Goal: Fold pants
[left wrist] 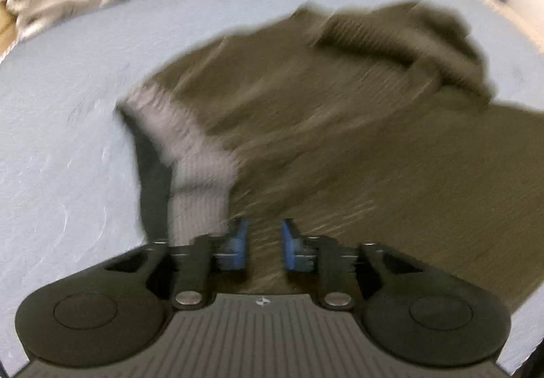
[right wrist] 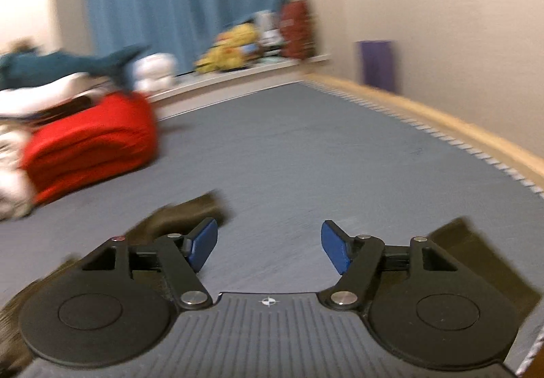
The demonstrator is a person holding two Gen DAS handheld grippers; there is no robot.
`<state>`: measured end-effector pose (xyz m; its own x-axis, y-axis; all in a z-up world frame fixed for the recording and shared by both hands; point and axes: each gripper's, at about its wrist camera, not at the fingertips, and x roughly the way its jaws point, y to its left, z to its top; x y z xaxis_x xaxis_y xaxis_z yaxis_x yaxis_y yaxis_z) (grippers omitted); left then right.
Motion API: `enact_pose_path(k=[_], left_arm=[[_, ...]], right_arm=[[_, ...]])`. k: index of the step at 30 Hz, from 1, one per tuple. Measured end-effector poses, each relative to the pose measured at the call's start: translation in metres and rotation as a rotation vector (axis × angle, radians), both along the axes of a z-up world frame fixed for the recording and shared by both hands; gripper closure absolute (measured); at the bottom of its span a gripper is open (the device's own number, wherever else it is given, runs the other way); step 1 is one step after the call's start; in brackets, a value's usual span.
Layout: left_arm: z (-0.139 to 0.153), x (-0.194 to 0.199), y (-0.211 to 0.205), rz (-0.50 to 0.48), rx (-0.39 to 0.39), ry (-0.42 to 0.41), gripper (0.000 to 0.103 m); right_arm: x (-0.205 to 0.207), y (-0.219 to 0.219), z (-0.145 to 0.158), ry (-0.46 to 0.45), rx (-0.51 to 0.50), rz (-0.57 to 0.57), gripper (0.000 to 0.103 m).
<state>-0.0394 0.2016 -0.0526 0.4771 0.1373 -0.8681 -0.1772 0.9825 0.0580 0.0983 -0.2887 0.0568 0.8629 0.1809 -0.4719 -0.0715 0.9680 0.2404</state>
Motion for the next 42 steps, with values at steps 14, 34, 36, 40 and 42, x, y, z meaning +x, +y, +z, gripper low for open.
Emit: enact_pose_path(k=[14, 34, 36, 40, 42], left_arm=[[-0.002, -0.018, 0.009, -0.012, -0.037, -0.048, 0.075], [0.019, -0.002, 0.028, 0.126, 0.003, -0.077, 0.039], [0.026, -0.007, 0.043, 0.176, -0.033, -0.101, 0.035], [0.037, -0.014, 0.074, 0.251, -0.166, -0.116, 0.026], [0.036, -0.016, 0.080, 0.266, -0.211, -0.101, 0.025]], right_arm=[[-0.032, 0.109, -0.045, 0.063, -0.185, 0.430, 0.031], [-0.083, 0.171, -0.112, 0.227, -0.441, 0.738, 0.029], [-0.093, 0.178, -0.107, 0.173, -0.436, 0.770, 0.029], [-0.122, 0.199, -0.100, 0.061, -0.447, 0.876, 0.029], [-0.137, 0.209, -0.097, 0.008, -0.454, 0.944, 0.029]])
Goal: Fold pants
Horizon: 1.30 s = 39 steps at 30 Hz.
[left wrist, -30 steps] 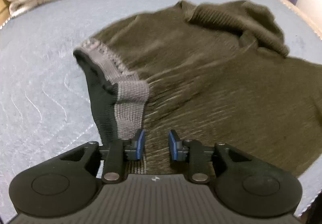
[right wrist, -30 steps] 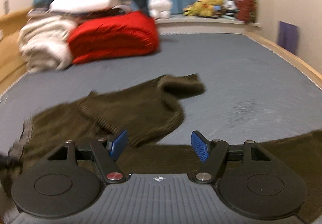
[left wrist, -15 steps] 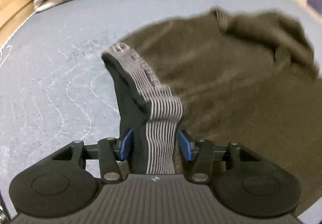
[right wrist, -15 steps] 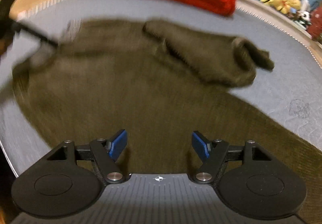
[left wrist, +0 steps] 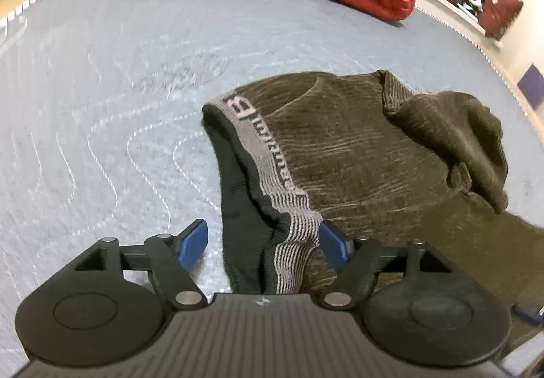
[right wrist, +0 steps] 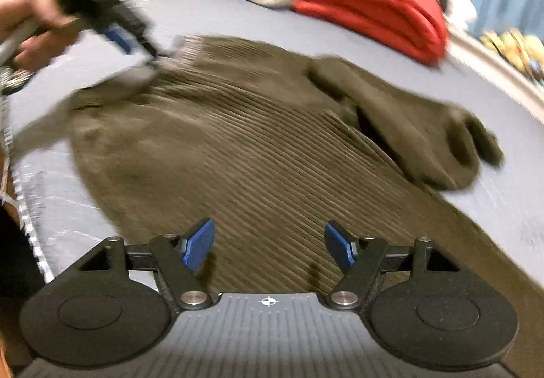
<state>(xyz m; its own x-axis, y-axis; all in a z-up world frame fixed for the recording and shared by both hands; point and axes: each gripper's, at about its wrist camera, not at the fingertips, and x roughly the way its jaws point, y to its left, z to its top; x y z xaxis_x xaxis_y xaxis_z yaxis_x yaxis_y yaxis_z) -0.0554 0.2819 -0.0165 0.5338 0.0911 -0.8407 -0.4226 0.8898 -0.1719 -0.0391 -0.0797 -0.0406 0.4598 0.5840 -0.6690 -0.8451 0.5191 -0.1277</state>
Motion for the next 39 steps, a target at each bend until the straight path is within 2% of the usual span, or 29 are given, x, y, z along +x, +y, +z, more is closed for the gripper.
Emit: enact_pose_path(k=[5, 10, 13, 17, 19, 20, 23, 25, 26, 27, 28, 30, 33, 35, 37, 39], left_arm=[[-0.023, 0.004, 0.005, 0.000, -0.075, 0.064, 0.025], [-0.039, 0.007, 0.006, -0.003, -0.119, 0.073, 0.025], [-0.044, 0.009, 0.006, -0.001, -0.110, 0.067, 0.022], [-0.044, 0.012, -0.003, -0.025, -0.054, 0.073, 0.023], [-0.043, 0.011, -0.004, -0.026, -0.037, 0.073, 0.035], [-0.043, 0.012, -0.005, -0.031, -0.034, 0.070, 0.038], [-0.037, 0.008, -0.006, -0.049, -0.008, 0.052, 0.059], [-0.031, 0.003, -0.007, -0.056, -0.007, 0.021, 0.071], [-0.027, -0.001, -0.007, -0.046, -0.009, 0.000, 0.074], [-0.023, -0.004, -0.007, -0.035, -0.011, -0.019, 0.079], [-0.018, -0.009, -0.007, -0.025, -0.009, -0.040, 0.082], [-0.008, -0.017, -0.010, -0.014, 0.005, -0.063, 0.085], [-0.011, -0.016, -0.017, -0.047, 0.066, -0.015, 0.085], [-0.027, -0.010, -0.017, -0.029, 0.067, 0.054, 0.072], [-0.027, -0.008, -0.016, 0.001, 0.089, 0.065, 0.055], [-0.012, -0.008, -0.018, 0.035, 0.129, 0.044, 0.054]], right_arm=[[-0.031, 0.020, -0.001, -0.065, -0.020, 0.178, 0.029], [-0.039, 0.033, -0.009, -0.065, -0.055, 0.235, 0.029], [-0.039, 0.036, -0.014, -0.048, -0.063, 0.245, 0.030], [-0.040, 0.045, -0.020, -0.037, -0.084, 0.259, 0.031], [-0.041, 0.049, -0.023, -0.035, -0.101, 0.272, 0.031], [-0.040, 0.051, -0.027, -0.036, -0.106, 0.278, 0.031], [-0.035, 0.055, -0.025, -0.016, -0.098, 0.278, 0.032], [-0.033, 0.057, -0.023, -0.002, -0.095, 0.292, 0.048], [-0.033, 0.059, -0.023, 0.010, -0.093, 0.308, 0.052], [-0.035, 0.059, -0.024, 0.017, -0.091, 0.327, 0.064], [-0.037, 0.060, -0.023, 0.014, -0.090, 0.348, 0.080], [-0.041, 0.062, -0.021, -0.009, -0.090, 0.384, 0.091], [-0.041, 0.059, -0.012, -0.001, -0.063, 0.431, 0.094], [-0.037, 0.055, -0.010, 0.008, -0.052, 0.451, 0.094], [-0.032, 0.052, -0.013, 0.047, -0.051, 0.446, 0.093], [-0.029, 0.053, -0.014, 0.064, -0.054, 0.434, 0.091]])
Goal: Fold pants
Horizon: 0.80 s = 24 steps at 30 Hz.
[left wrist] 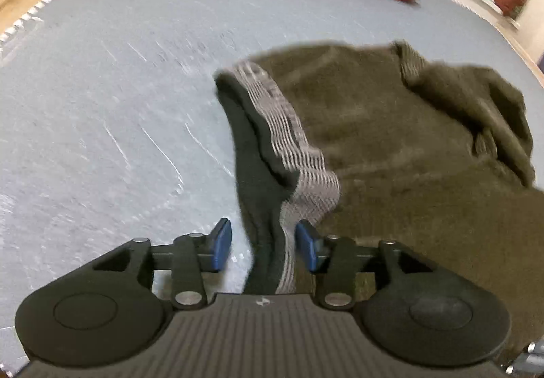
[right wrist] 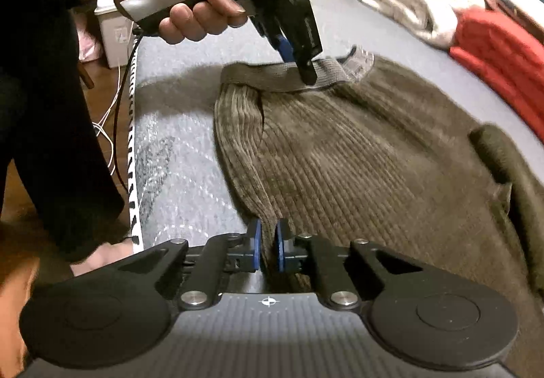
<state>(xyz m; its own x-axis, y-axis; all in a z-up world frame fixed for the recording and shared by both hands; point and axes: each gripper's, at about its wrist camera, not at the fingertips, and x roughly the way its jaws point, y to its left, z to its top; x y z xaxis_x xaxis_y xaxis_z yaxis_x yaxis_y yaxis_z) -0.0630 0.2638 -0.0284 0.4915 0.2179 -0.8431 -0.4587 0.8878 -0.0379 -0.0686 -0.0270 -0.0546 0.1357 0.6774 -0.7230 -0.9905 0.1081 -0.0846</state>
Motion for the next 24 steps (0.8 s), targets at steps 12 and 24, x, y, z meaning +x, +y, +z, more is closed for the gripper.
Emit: enact_pose_path(k=[12, 24], left_arm=[[-0.012, 0.032, -0.048, -0.197, 0.183, 0.053, 0.052], [0.042, 0.054, -0.074, -0.127, 0.179, -0.097, 0.046]], right_arm=[[0.038, -0.022, 0.008, 0.146, 0.026, -0.255, 0.052], [0.075, -0.053, 0.038, 0.070, 0.111, -0.453, 0.037]])
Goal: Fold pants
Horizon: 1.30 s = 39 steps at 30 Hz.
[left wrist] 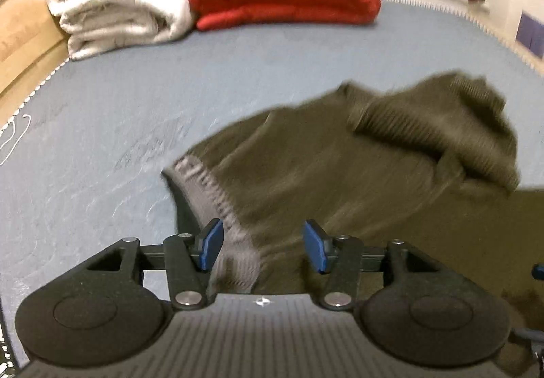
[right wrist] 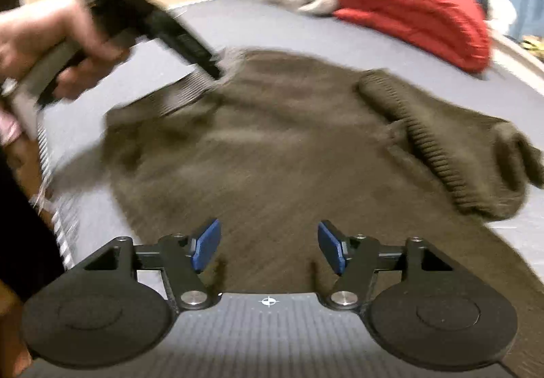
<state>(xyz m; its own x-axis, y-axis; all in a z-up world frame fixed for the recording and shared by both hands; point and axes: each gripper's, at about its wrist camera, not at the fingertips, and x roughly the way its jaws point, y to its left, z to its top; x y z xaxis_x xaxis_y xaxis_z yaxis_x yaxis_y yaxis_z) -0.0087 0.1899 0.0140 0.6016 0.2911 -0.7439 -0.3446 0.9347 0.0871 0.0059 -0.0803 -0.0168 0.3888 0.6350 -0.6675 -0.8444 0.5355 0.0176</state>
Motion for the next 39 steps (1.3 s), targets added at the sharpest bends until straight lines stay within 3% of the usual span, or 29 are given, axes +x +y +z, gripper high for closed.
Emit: enact_pose_path(k=[5, 7, 10, 16, 20, 29, 38, 39], left_arm=[[0.030, 0.018, -0.024, 0.005, -0.114, -0.086, 0.048], [0.043, 0.026, -0.038, -0.027, -0.162, -0.114, 0.067], [0.067, 0.037, -0.064, -0.082, -0.182, -0.172, 0.082], [0.092, 0.056, -0.116, -0.170, -0.205, -0.243, 0.084], [0.082, 0.071, -0.143, -0.192, -0.216, -0.213, 0.083], [0.042, 0.113, -0.115, -0.115, -0.258, -0.107, 0.070], [0.034, 0.128, -0.096, -0.110, -0.284, -0.093, 0.065], [0.033, 0.129, -0.097, -0.110, -0.283, -0.094, 0.064]], right_arm=[[0.043, -0.029, 0.028, -0.024, 0.106, -0.237, 0.035], [0.062, -0.047, 0.038, -0.027, 0.151, -0.333, 0.035], [0.095, -0.072, 0.047, -0.024, 0.224, -0.496, 0.035], [0.163, -0.110, 0.038, 0.013, 0.317, -0.780, 0.035], [0.205, -0.112, 0.006, 0.100, 0.323, -0.809, 0.035], [0.270, -0.092, -0.066, 0.172, 0.211, -0.896, 0.027], [0.292, -0.082, -0.090, 0.148, 0.174, -0.888, 0.022], [0.290, -0.081, -0.088, 0.131, 0.165, -0.881, 0.028]])
